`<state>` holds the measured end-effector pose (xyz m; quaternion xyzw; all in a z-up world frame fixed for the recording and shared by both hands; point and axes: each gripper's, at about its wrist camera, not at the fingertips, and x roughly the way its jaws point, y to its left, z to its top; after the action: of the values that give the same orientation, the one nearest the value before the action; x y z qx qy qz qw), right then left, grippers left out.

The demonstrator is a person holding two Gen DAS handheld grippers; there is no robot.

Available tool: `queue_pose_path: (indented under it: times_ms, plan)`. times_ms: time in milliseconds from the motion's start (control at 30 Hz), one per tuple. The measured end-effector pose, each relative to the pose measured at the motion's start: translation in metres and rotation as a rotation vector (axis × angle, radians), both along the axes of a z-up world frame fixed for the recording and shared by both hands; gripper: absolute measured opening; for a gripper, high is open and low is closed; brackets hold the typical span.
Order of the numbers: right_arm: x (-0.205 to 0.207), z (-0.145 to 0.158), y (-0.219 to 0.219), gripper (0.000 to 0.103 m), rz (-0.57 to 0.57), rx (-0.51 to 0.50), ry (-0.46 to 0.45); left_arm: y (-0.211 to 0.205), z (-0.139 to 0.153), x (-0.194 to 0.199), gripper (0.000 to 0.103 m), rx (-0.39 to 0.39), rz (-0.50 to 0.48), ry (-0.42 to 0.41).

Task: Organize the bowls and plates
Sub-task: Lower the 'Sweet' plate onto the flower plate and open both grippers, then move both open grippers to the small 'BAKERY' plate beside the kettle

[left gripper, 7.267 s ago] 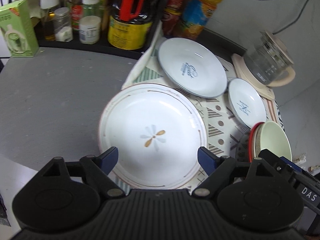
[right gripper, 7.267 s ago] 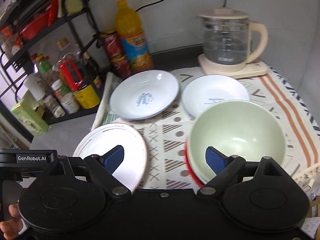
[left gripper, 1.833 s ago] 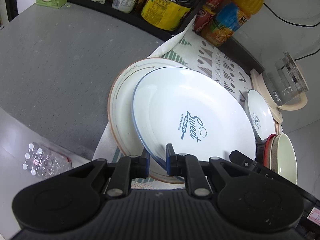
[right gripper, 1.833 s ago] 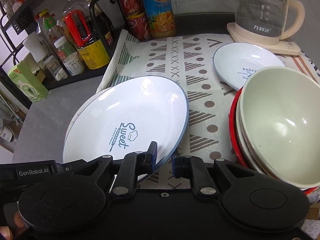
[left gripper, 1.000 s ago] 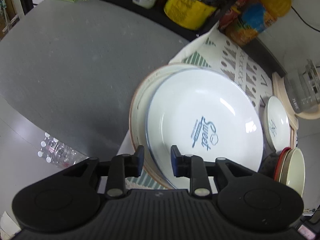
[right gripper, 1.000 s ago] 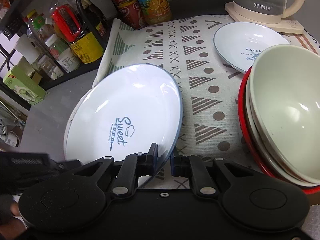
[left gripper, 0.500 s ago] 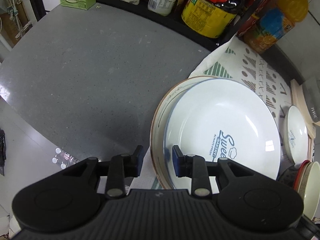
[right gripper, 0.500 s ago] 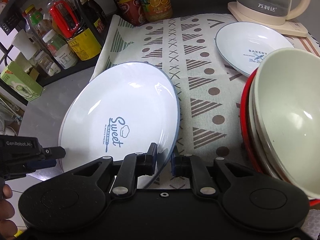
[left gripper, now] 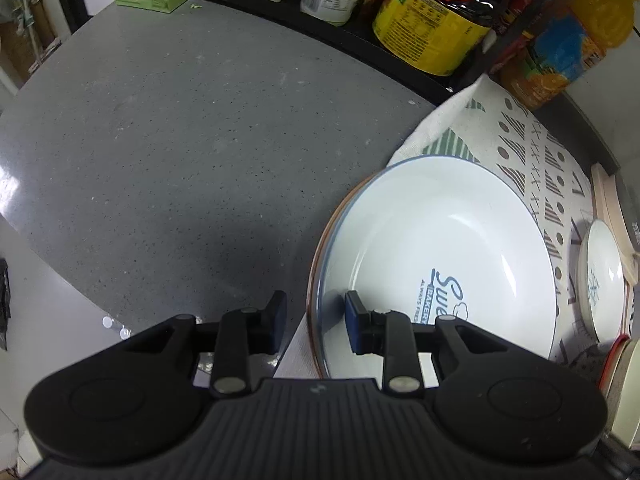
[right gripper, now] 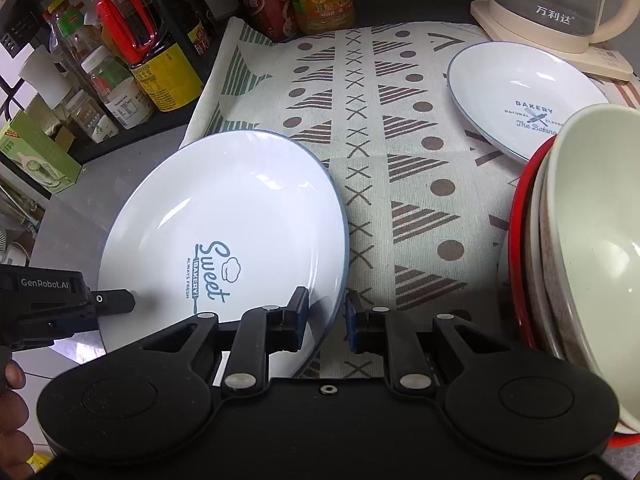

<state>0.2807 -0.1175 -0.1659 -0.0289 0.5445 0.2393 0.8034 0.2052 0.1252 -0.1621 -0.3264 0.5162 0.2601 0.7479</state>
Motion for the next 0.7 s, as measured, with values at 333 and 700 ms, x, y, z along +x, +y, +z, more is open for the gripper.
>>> queue_pose_path:
  times_ms: [333, 700]
  plan:
    - [0.000, 0.014, -0.001, 0.046, 0.003, 0.035, -0.002, -0.001, 0.015, 0.004, 0.029, 0.071, -0.031, 0.003]
    - [-0.003, 0.046, -0.007, 0.069, -0.035, 0.081, -0.080, -0.012, 0.036, 0.002, 0.063, 0.100, -0.103, -0.071]
